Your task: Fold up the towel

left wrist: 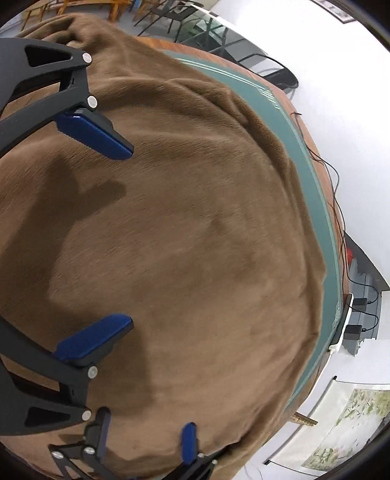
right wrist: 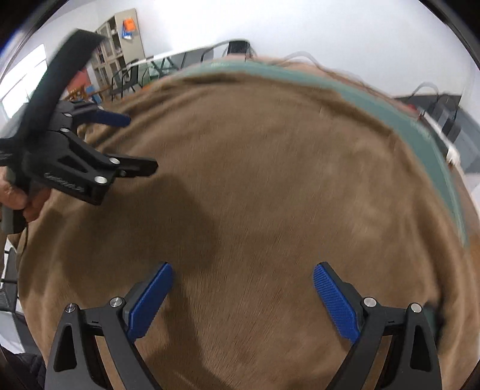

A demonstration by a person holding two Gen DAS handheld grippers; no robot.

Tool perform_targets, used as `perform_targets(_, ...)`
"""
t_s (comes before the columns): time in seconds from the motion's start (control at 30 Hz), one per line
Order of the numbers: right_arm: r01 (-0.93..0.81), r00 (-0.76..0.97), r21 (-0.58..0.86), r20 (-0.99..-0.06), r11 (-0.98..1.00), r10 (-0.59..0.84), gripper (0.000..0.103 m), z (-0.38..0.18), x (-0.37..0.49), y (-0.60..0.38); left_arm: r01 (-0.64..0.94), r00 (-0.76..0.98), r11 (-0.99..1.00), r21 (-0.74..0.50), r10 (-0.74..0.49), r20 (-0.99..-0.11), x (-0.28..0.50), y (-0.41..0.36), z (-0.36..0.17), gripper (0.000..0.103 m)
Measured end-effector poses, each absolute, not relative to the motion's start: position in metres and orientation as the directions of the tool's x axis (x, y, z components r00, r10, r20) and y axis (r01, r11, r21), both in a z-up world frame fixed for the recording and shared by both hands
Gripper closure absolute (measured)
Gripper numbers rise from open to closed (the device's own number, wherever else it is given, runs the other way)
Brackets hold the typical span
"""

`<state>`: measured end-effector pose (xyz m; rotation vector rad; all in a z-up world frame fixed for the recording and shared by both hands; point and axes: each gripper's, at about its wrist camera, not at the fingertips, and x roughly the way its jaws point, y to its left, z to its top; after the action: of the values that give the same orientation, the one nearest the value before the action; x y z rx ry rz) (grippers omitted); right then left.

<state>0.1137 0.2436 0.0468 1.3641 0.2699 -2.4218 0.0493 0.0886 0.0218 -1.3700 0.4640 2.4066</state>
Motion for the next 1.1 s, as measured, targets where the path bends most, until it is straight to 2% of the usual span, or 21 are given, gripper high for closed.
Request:
perform_targets(0.13, 0.383, -0.523, -0.027, -0.83, -0.923, -0.193, 0.001, 0.043, 0.123, 0.244, -0.406, -0.489, -0.909, 0.097, 0.126, -0.863, 0.056, 0.085, 0.011, 0.0)
perform_targets(0.27, 0.386, -0.535, -0.032, -0.822, -0.922, -0.195, 0.001, 0.042, 0.125, 0.248, -0.356, -0.473, -0.934, -0.021, 0.2, -0.858, 0.053, 0.069, 0.005, 0.0)
perform_targets(0.37, 0.383, -0.538, -0.034, -0.82, -0.923, -0.193, 0.001, 0.04, 0.124, 0.245, -0.351, -0.525, -0.936, -0.008, 0.204, -0.826, 0.061, 0.069, 0.004, 0.0)
perform_targets(0.57, 0.376, -0.545, -0.031, -0.816, -0.926, -0.194, 0.001, 0.04, 0.125, 0.243, -0.343, -0.535, -0.939, -0.011, 0.205, -0.82, 0.064, 0.071, 0.005, 0.0)
perform_targets(0.67, 0.324, -0.597, -0.019, -0.78, -0.946, -0.189, 0.001, 0.049, 0.137, 0.252, -0.342, -0.536, -0.939, -0.014, 0.208, -0.818, 0.064, 0.067, 0.005, 0.0)
perform_targets(0.8, 0.3, -0.684, 0.161, -0.651, -0.94, -0.329, 0.001, 0.079, 0.185, 0.293, -0.344, -0.536, -0.939, -0.015, 0.209, -0.818, 0.066, 0.065, 0.005, 0.0)
perform_targets(0.9, 0.224, -0.764, 0.313, -0.531, -0.923, -0.366, 0.001, 0.095, 0.238, 0.35, -0.343, -0.536, -0.939, -0.016, 0.21, -0.818, 0.066, 0.066, 0.005, 0.0)
perform_targets(1.1, -0.035, -0.896, 0.587, -0.376, -0.809, -0.234, 0.001, 0.096, 0.339, 0.471, -0.343, -0.537, -0.939, -0.015, 0.209, -0.817, 0.067, 0.067, 0.005, 0.0)
